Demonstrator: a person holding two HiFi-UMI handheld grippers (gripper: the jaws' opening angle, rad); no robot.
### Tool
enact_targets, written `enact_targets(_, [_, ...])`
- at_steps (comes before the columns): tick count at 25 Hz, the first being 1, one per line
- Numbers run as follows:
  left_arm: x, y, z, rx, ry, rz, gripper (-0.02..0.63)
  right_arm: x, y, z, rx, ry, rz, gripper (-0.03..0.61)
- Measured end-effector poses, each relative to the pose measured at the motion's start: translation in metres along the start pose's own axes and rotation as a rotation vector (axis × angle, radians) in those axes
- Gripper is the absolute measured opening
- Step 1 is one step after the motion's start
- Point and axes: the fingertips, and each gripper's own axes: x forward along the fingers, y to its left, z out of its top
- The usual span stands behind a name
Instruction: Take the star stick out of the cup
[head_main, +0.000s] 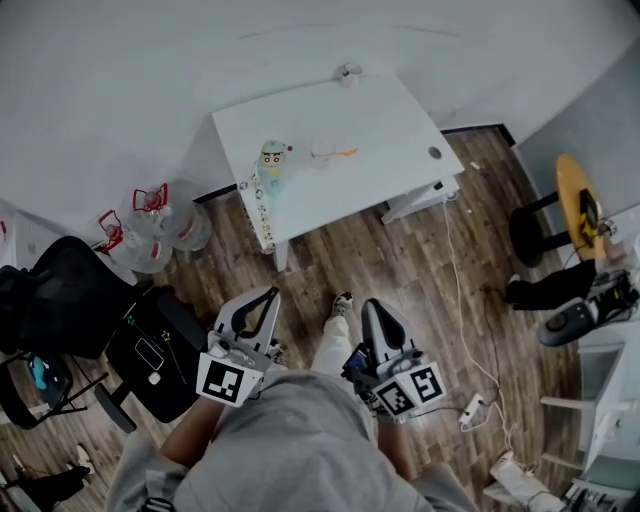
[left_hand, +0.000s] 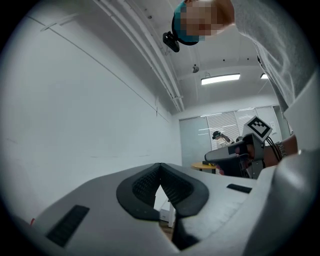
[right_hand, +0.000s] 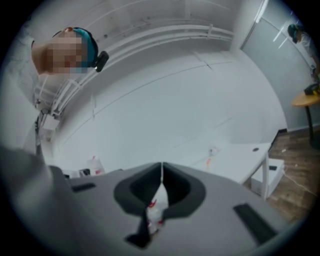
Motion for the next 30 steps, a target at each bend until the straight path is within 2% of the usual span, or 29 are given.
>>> enact_targets(15, [0.1,0.024,0.003,0.014,0.018,0.12,0.029,0.093,-0.077,0.041,0.008,0.08,0.143,0.035])
enact_targets(30, [0.207,0.016,0.008,0.015,0.006,0.271,0.029,0.147,-0.171,0.081,-0.027,0.191,0.296,0.035])
